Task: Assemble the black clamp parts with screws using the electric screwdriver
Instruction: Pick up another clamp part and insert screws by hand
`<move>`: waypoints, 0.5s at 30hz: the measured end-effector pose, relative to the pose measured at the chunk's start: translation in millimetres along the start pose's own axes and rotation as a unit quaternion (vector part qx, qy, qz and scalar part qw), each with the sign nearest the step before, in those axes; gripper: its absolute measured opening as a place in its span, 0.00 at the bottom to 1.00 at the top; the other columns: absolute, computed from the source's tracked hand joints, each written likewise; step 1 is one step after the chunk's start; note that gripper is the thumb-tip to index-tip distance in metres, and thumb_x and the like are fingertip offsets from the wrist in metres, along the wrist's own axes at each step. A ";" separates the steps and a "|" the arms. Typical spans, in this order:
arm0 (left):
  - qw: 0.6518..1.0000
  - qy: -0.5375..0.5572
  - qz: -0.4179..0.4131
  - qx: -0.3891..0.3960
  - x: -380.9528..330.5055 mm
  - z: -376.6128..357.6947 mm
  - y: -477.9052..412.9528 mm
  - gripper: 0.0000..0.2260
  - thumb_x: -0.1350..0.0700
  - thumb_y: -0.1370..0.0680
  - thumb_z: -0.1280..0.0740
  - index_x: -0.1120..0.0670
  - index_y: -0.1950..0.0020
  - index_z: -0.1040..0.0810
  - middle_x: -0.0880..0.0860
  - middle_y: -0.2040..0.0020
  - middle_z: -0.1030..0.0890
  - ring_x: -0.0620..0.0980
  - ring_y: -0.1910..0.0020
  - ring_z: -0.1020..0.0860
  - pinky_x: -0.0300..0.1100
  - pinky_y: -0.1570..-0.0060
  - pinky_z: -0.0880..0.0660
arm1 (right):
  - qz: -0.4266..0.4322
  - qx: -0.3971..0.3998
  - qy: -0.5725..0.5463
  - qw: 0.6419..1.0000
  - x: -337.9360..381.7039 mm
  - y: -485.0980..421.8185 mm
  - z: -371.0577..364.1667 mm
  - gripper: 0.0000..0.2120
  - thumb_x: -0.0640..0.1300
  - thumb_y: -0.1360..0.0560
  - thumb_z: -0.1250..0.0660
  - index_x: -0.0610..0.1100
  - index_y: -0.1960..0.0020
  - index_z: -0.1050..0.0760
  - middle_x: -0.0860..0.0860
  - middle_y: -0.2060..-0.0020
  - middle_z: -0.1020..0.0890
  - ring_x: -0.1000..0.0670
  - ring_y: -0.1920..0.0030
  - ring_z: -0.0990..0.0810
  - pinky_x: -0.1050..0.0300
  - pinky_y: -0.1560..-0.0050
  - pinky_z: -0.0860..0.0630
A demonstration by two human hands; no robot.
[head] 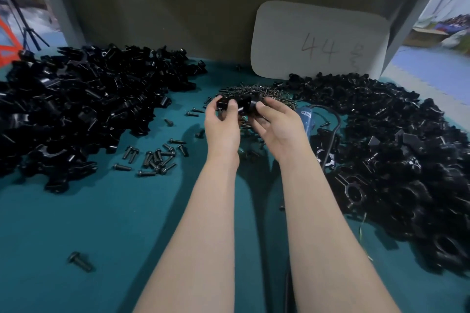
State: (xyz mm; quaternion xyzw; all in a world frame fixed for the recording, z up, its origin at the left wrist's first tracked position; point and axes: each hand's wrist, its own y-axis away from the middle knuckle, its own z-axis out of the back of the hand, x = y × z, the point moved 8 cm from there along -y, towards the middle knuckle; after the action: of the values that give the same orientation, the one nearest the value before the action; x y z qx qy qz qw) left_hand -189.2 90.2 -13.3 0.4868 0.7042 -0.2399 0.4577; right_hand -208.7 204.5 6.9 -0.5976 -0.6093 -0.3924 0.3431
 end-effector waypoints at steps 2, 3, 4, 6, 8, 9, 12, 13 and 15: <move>1.000 -0.014 -0.024 -0.013 -3.4 4.1 -1.2 0.13 0.55 0.18 0.38 0.45 0.35 0.31 0.56 0.34 0.24 0.55 0.37 0.24 0.51 0.35 0.27 | -0.006 0.022 0.037 0.999 -1.3 0.6 -0.7 0.12 0.32 0.22 0.38 0.41 0.40 0.28 0.46 0.53 0.20 0.52 0.56 0.21 0.56 0.45 0.24; 0.999 -0.016 -0.032 -0.014 -4.0 5.4 -2.1 0.15 0.55 0.18 0.39 0.42 0.33 0.32 0.55 0.33 0.25 0.54 0.36 0.24 0.52 0.35 0.28 | -0.006 0.033 0.042 0.999 -1.4 1.0 -1.2 0.11 0.33 0.22 0.38 0.43 0.42 0.26 0.48 0.53 0.19 0.52 0.54 0.21 0.56 0.45 0.24; 0.999 -0.018 -0.037 -0.012 -4.6 6.0 -2.6 0.16 0.55 0.18 0.39 0.41 0.32 0.32 0.54 0.32 0.26 0.54 0.36 0.24 0.52 0.35 0.27 | -0.005 0.041 0.039 0.998 -1.2 1.2 -1.7 0.10 0.33 0.22 0.38 0.44 0.44 0.25 0.49 0.53 0.19 0.52 0.52 0.21 0.57 0.45 0.24; 0.999 -0.020 -0.044 -0.009 -6.9 5.2 -1.6 0.14 0.57 0.17 0.41 0.41 0.37 0.27 0.54 0.34 0.23 0.52 0.38 0.23 0.52 0.36 0.26 | 0.003 0.054 0.031 0.998 0.4 1.9 -2.2 0.11 0.33 0.22 0.38 0.47 0.47 0.24 0.50 0.54 0.19 0.51 0.49 0.21 0.58 0.47 0.24; 0.998 -0.033 -0.046 -0.008 -8.5 3.8 -0.8 0.13 0.59 0.17 0.43 0.42 0.47 0.23 0.54 0.40 0.20 0.52 0.41 0.21 0.53 0.37 0.26 | 0.018 0.071 0.042 0.996 2.1 2.9 -4.8 0.12 0.33 0.22 0.38 0.49 0.48 0.24 0.52 0.55 0.18 0.52 0.49 0.22 0.58 0.48 0.24; 0.998 -0.039 -0.044 -0.007 -8.8 3.2 -1.0 0.14 0.60 0.17 0.43 0.43 0.49 0.22 0.54 0.41 0.19 0.53 0.41 0.21 0.53 0.37 0.26 | 0.027 0.079 0.052 0.995 2.9 3.4 -6.0 0.12 0.33 0.22 0.38 0.49 0.49 0.24 0.54 0.57 0.18 0.52 0.49 0.21 0.58 0.47 0.24; 0.998 -0.050 -0.037 0.017 -7.8 -4.0 -0.1 0.14 0.59 0.18 0.44 0.44 0.48 0.21 0.54 0.40 0.20 0.53 0.38 0.23 0.53 0.34 0.28 | 0.052 0.081 0.076 0.993 6.5 3.7 -5.7 0.13 0.32 0.23 0.38 0.49 0.49 0.24 0.54 0.58 0.17 0.52 0.50 0.21 0.54 0.43 0.25; 0.997 -0.057 -0.035 0.033 -6.9 -7.8 1.0 0.13 0.59 0.18 0.44 0.46 0.44 0.22 0.54 0.39 0.20 0.52 0.38 0.24 0.53 0.33 0.29 | 0.058 0.078 0.079 0.992 7.9 3.4 -5.0 0.13 0.32 0.23 0.38 0.49 0.49 0.24 0.53 0.57 0.17 0.52 0.50 0.20 0.54 0.42 0.25; 0.995 -0.071 -0.041 0.061 -5.6 -14.2 3.2 0.13 0.59 0.18 0.44 0.49 0.40 0.24 0.55 0.38 0.21 0.53 0.36 0.24 0.53 0.32 0.30 | 0.065 0.078 0.067 0.993 9.6 3.0 -4.5 0.13 0.31 0.23 0.39 0.47 0.48 0.24 0.51 0.55 0.18 0.51 0.50 0.20 0.55 0.43 0.24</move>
State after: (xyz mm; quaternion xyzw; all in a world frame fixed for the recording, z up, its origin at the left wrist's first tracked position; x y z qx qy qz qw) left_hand -191.6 100.0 -1.4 0.4662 0.6732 -0.3353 0.4659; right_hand -206.4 204.8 17.6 -0.5795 -0.5735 -0.3604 0.4533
